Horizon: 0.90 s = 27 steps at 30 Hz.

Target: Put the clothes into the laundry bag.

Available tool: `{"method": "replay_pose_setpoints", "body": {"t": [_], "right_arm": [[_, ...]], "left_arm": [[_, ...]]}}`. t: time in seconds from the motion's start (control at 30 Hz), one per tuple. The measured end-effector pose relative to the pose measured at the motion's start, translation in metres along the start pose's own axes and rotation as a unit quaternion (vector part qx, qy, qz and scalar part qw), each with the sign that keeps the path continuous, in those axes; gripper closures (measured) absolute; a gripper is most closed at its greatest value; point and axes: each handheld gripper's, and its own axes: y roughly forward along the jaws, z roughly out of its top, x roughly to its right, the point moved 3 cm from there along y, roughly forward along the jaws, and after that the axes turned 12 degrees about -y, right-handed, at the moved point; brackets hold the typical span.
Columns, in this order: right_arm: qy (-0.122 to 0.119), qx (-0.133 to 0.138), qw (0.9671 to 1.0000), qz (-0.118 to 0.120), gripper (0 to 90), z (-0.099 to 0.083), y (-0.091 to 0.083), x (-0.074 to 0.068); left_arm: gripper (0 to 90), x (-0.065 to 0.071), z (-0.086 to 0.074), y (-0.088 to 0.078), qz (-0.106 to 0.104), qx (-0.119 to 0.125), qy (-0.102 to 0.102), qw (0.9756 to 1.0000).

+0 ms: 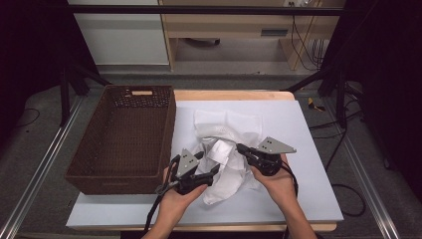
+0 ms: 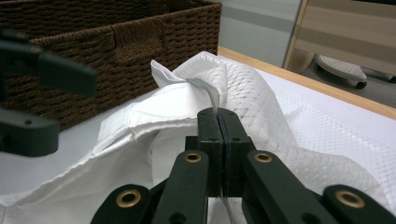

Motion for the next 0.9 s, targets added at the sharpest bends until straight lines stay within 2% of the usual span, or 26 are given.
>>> {"method": "replay_pose_setpoints", "body": {"t": [0.13, 0.2, 0.33, 0.4, 0.47, 0.5, 0.7, 0.9], "right_arm": [[-0.005, 0.001, 1.0, 0.0, 89.5, 0.004, 0.001, -0.002], [-0.013, 0.003, 0.9999, 0.002, 89.5, 0.009, 0.003, -0.005], [-0.02, 0.004, 0.9998, 0.006, 89.4, 0.015, 0.006, -0.009], [-0.027, 0.003, 0.9996, 0.009, 89.5, 0.02, 0.01, -0.011], [-0.031, 0.002, 0.9995, 0.009, 89.5, 0.023, 0.01, -0.013], [-0.031, 0.002, 0.9995, 0.009, 89.5, 0.023, 0.01, -0.013], [-0.042, 0.004, 0.9991, 0.0, 89.6, 0.028, -0.002, -0.009], [-0.048, 0.012, 0.9988, -0.004, 89.6, 0.035, -0.014, -0.007]], "left_arm": [[34.1, -0.005, -0.011, -0.006, 0.006, -0.014, 0.0, 0.9999], [37.4, -0.008, -0.017, -0.007, 0.008, -0.021, 0.001, 0.9997], [39.1, -0.011, -0.022, -0.006, 0.016, -0.028, 0.0, 0.9995], [44.6, -0.012, -0.023, -0.005, 0.023, -0.027, 0.007, 0.9994], [48.6, -0.013, -0.024, -0.005, 0.023, -0.027, 0.006, 0.9994], [48.6, -0.012, -0.024, -0.005, 0.023, -0.027, 0.009, 0.9993], [57.2, -0.009, -0.028, -0.007, 0.017, -0.035, 0.02, 0.9991], [58.5, -0.007, -0.027, -0.008, 0.013, -0.035, 0.021, 0.9991]]}}
